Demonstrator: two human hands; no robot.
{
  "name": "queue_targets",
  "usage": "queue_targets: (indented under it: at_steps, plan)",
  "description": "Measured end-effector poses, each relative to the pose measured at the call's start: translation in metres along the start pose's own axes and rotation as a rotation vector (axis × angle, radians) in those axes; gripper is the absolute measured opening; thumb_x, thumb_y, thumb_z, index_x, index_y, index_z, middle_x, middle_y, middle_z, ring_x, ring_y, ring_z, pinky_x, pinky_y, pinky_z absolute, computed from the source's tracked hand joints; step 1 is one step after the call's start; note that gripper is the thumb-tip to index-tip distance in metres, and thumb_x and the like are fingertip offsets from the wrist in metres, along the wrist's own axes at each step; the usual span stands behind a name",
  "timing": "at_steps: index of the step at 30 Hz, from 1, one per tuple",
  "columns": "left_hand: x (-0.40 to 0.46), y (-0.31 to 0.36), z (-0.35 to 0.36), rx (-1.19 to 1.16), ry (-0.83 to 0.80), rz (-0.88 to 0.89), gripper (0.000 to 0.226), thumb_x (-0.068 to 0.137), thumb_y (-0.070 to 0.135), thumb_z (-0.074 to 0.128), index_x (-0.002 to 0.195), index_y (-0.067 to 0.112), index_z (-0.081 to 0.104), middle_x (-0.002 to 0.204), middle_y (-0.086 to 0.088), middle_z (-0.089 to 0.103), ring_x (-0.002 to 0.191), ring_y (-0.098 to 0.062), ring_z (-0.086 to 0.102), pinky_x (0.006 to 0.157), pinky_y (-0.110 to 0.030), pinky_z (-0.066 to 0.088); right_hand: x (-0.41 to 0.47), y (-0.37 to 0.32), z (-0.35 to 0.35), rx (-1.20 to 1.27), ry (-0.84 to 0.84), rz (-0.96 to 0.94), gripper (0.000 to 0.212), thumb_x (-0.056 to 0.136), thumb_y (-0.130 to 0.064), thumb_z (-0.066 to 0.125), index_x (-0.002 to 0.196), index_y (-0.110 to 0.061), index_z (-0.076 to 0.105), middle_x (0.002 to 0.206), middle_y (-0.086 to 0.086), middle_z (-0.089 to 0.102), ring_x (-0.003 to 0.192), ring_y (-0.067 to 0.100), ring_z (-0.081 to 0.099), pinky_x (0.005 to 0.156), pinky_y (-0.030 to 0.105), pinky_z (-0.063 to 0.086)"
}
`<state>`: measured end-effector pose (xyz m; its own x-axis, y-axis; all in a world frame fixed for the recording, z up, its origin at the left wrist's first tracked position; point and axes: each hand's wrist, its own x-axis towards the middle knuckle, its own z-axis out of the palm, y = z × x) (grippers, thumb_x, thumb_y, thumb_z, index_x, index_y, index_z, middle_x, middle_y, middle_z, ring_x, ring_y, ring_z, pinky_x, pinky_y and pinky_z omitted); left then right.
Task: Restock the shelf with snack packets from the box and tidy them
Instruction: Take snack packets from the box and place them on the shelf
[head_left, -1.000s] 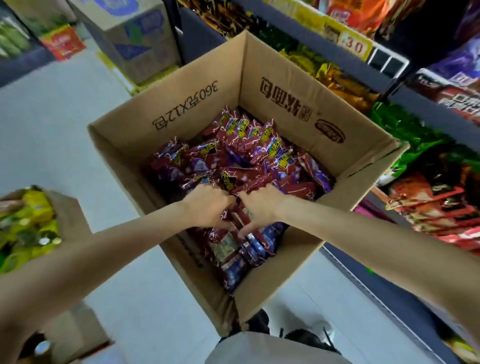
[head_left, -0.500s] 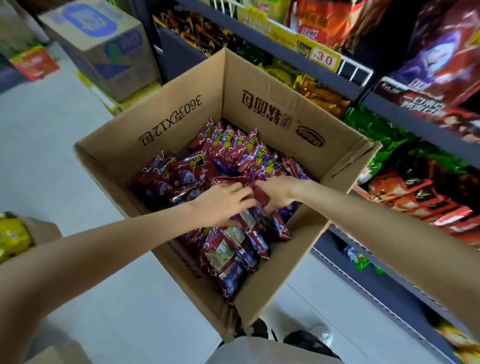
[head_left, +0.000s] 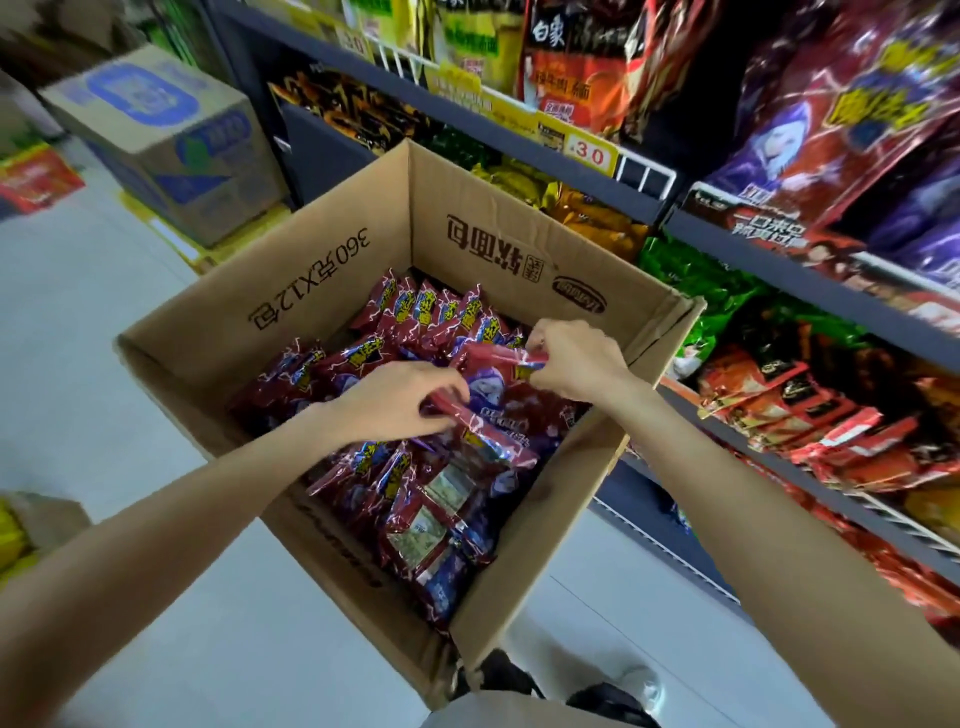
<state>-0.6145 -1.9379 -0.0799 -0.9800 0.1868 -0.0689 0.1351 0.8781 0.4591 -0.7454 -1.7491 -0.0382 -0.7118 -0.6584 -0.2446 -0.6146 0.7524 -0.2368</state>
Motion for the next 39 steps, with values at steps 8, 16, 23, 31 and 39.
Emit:
queue_targets:
  at_steps: [8, 16, 23, 31, 39]
  plan:
    - [0.006, 0.042, -0.062, -0.639, 0.635, -0.282, 0.013, 0.087, 0.020, 0.065, 0.093, 0.031, 0.060, 0.080, 0.030, 0.067, 0.077, 0.009, 0.063, 0.069, -0.006, 0.044, -0.060, 0.050, -0.063, 0.563, 0.530, -0.146, 0.017, 0.094, -0.025, 0.059, 0.106, -0.015, 0.064, 0.092, -0.009, 0.063, 0.081, 0.005, 0.056, 0.070, 0.015, 0.037]
    - [0.069, 0.167, -0.085, -0.573, 0.699, -0.109, 0.021, 0.094, 0.034, 0.052, 0.104, 0.018, 0.061, 0.088, 0.009, 0.067, 0.079, 0.004, 0.061, 0.072, -0.010, 0.044, -0.141, 0.147, -0.114, 0.616, 0.596, -0.035, 0.043, 0.080, -0.051, 0.055, 0.109, -0.020, 0.061, 0.093, -0.013, 0.065, 0.081, 0.006, 0.060, 0.069, 0.011, 0.040]
    - [0.136, 0.291, -0.039, -0.707, 0.619, 0.007, 0.008, 0.093, 0.025, 0.057, 0.100, 0.025, 0.062, 0.091, 0.013, 0.068, 0.087, 0.000, 0.063, 0.077, -0.017, 0.047, -0.247, 0.270, -0.120, 0.745, 0.741, 0.181, 0.034, 0.080, -0.041, 0.068, 0.107, -0.024, 0.058, 0.106, -0.003, 0.061, 0.090, 0.013, 0.059, 0.061, 0.007, 0.042]
    - [0.212, 0.439, 0.035, -0.728, 0.573, 0.074, 0.004, 0.093, 0.033, 0.056, 0.096, 0.036, 0.058, 0.090, 0.013, 0.067, 0.084, 0.003, 0.062, 0.083, -0.034, 0.050, -0.372, 0.407, -0.144, 1.027, 0.810, 0.198, 0.013, 0.081, -0.011, 0.071, 0.085, -0.021, 0.064, 0.065, -0.012, 0.070, 0.058, 0.002, 0.064, 0.058, 0.016, 0.051]
    - [0.281, 0.541, 0.060, -0.808, 0.500, 0.085, 0.009, 0.094, 0.031, 0.055, 0.098, 0.040, 0.054, 0.096, 0.022, 0.063, 0.087, 0.015, 0.057, 0.086, -0.017, 0.043, -0.380, 0.517, -0.190, 0.934, 1.166, 0.349, 0.022, 0.086, -0.033, 0.068, 0.084, -0.013, 0.060, 0.075, -0.003, 0.066, 0.054, -0.001, 0.062, 0.041, 0.019, 0.046]
